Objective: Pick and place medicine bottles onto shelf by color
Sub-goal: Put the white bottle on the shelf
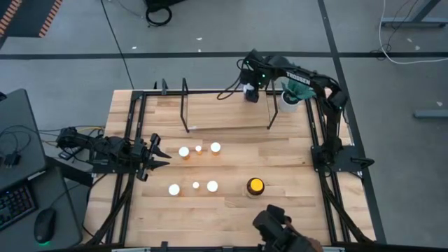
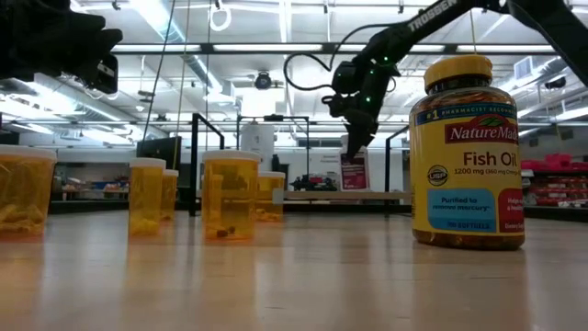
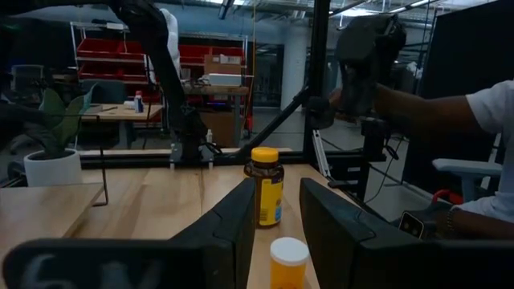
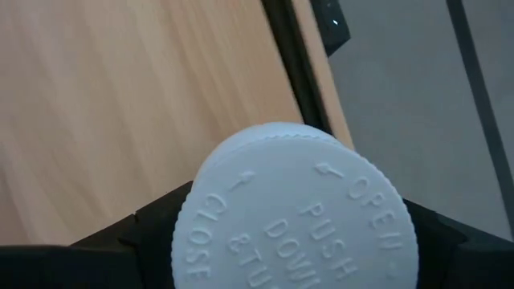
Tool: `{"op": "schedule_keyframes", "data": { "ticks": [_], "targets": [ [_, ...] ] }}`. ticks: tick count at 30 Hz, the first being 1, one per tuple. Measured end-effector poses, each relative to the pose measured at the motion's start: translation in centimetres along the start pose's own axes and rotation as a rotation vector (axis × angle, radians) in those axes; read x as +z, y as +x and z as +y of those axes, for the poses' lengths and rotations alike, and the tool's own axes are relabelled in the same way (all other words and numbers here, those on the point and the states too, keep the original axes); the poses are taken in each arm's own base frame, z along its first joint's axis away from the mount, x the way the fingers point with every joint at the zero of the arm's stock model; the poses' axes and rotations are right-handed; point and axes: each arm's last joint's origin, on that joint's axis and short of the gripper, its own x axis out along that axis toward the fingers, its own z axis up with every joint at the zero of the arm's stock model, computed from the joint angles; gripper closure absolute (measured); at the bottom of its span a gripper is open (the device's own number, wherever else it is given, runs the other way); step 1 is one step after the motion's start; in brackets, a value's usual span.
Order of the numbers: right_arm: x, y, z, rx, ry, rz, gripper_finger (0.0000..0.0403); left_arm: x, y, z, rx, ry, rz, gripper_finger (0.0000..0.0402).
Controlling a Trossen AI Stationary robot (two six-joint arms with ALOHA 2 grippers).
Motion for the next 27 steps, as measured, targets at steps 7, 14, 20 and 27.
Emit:
{"op": "schedule_keyframes", "data": {
  "ticks": [7,14,20,27],
  "targets": [
    [-1.1,-0.4,-1.5,-0.005,0.042,0.038,0.0082,0.0,0.0,0.0,0.000,0.000,0.000,0.0294],
    [-1.3,-0.5,-1.7,-0.005,0.048,0.046,0.0067,0.0,0.0,0.0,0.000,0.000,0.000,0.0294],
    [-1.4,-0.3,-1.7,-0.003,0.049,0.052,0.0047,0.0,0.0,0.0,0.000,0.000,0.000,0.0294],
    [-1.6,-0.3,-1.4,0.013,0.048,0.081,0.0041,0.0,0.0,0.0,0.000,0.000,0.000,0.0294]
  ]
}}
